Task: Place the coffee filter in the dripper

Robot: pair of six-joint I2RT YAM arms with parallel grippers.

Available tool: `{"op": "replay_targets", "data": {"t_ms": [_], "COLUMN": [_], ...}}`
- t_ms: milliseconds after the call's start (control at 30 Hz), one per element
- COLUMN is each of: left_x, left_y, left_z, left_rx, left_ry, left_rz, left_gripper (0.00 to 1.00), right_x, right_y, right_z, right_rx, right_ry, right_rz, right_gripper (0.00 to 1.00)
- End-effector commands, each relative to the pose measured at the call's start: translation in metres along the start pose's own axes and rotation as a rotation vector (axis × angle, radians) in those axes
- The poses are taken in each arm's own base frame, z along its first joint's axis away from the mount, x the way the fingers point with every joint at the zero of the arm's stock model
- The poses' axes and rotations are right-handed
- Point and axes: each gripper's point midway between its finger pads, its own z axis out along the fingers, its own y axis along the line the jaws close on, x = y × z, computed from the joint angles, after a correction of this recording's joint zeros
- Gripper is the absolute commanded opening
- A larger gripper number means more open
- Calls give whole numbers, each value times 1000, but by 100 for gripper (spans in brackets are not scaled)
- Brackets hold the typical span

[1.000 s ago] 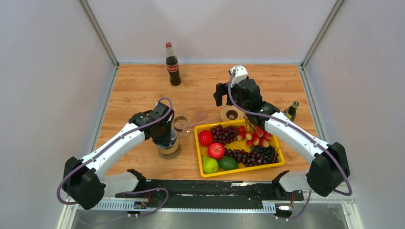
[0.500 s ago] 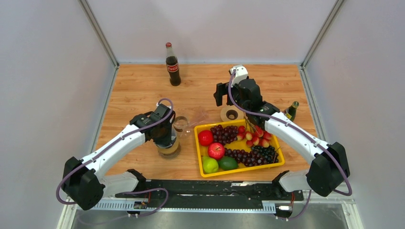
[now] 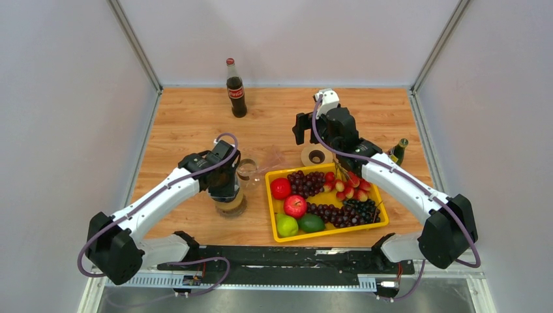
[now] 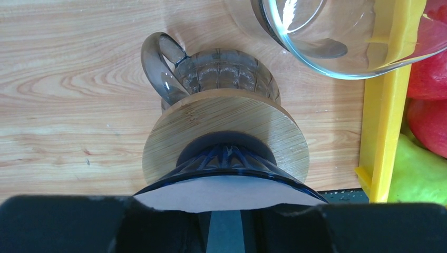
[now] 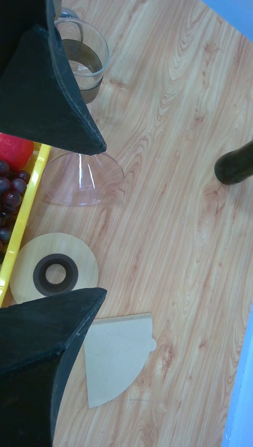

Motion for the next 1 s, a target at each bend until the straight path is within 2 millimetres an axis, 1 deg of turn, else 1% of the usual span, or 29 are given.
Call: {"op": "replay_targets", "data": {"t_ms": [0, 200, 500, 600, 700, 767, 967], "left_x": [8, 9, 9, 7, 3, 1, -4], "left_y": [-1, -1, -3, -3, -5, -6, -9], "left_z": [2, 3, 2, 1, -3, -5, -12], "left_rx": [-5, -7, 1, 1, 8, 13, 28], "left_ry": [48, 53, 52, 47, 34, 27, 11], "left_rz": [17, 19, 17, 14, 12, 12, 16], "left_gripper": [40, 43, 44, 41, 33, 30, 30], "right_x": [-21, -21, -21, -22, -22, -22, -23], "right_y": [-1, -1, -1, -1, -2, -2, -1], "right_z": [-7, -7, -8, -9, -10, -10, -11], "right_rx": [5, 5, 3, 3, 6, 6, 3], "right_ry": [-62, -62, -63, -65, -67, -67, -70], "right_rz": [10, 5, -1, -2, -2, -2, -4], "right_gripper": [100, 100, 100, 100, 100, 100, 100]}}
